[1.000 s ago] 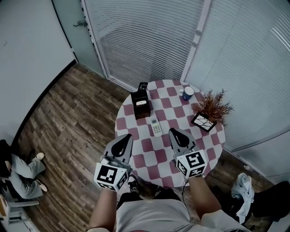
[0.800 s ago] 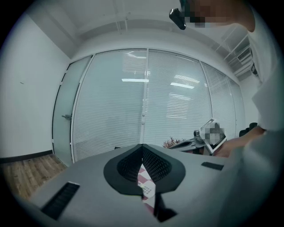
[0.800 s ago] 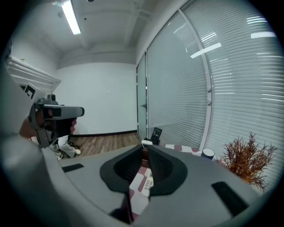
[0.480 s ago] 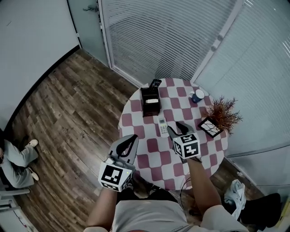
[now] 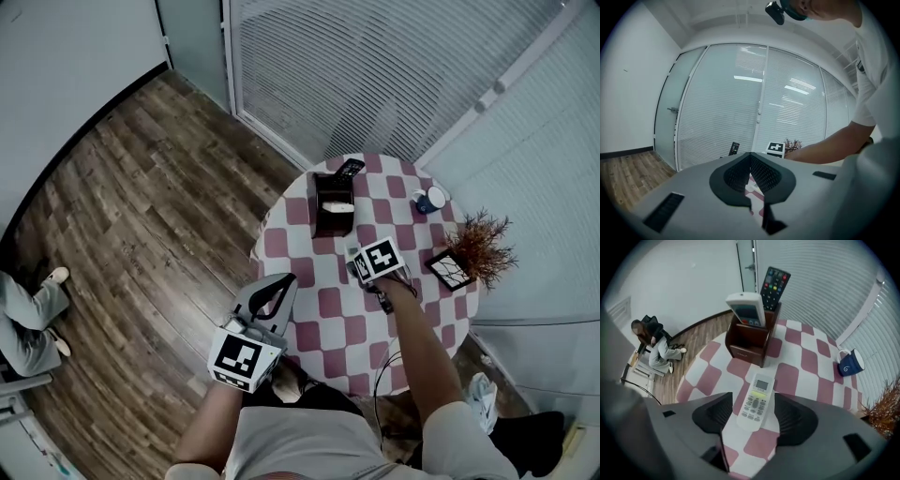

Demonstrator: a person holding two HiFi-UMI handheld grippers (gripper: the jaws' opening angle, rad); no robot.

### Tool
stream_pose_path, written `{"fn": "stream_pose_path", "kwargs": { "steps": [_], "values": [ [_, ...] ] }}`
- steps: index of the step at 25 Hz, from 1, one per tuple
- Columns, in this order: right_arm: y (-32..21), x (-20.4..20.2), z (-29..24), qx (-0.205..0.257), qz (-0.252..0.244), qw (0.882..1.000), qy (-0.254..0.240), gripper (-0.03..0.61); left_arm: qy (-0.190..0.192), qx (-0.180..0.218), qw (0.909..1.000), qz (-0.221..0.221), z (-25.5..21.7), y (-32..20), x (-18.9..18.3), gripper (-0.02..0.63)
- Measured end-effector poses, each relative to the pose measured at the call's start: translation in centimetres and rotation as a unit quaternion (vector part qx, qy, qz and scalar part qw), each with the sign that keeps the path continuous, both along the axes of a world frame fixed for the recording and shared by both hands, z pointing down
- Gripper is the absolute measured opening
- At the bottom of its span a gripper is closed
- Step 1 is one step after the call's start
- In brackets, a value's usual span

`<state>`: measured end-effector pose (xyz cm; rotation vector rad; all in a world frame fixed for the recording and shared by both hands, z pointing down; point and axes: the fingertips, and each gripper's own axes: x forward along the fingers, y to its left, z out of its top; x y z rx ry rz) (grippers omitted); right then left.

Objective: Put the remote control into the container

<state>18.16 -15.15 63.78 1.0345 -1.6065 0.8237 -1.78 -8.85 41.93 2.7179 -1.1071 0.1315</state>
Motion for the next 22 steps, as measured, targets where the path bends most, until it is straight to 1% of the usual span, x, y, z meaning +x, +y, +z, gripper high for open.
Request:
{"fn": "stream_pose_path", "kwargs": {
  "steps": [4,6,13,17,22],
  "values": [
    [-0.4,0.8,3.3,-0.061,0.02,0.998,0.024,0.291,0.002,-0.004,0.9999,0.009,0.5,-1.1,-0.3,0.009],
    [-0.4,1.0,4.6,-0.076,0.029,0.996,0.032,0.295,0.003,-0.007,0.9999,0.011,0.8,-1.6,-0.5,0.009],
    [-1.2,1.2,6.6,-0.1,0.053,0.993,0.042,0.295,0.005,-0.014,0.9997,0.018,1.5,-2.3,-1.0,0.009],
    [-1.6,1.1,6.7,-0.108,0.048,0.992,0.047,0.295,0.006,-0.017,0.9997,0.019,1.6,-2.1,-1.3,0.009],
    [-1.8,1.2,6.8,-0.107,0.058,0.992,0.029,0.291,0.007,-0.025,0.9996,0.014,1.8,-1.7,-1.6,0.009]
  ]
}}
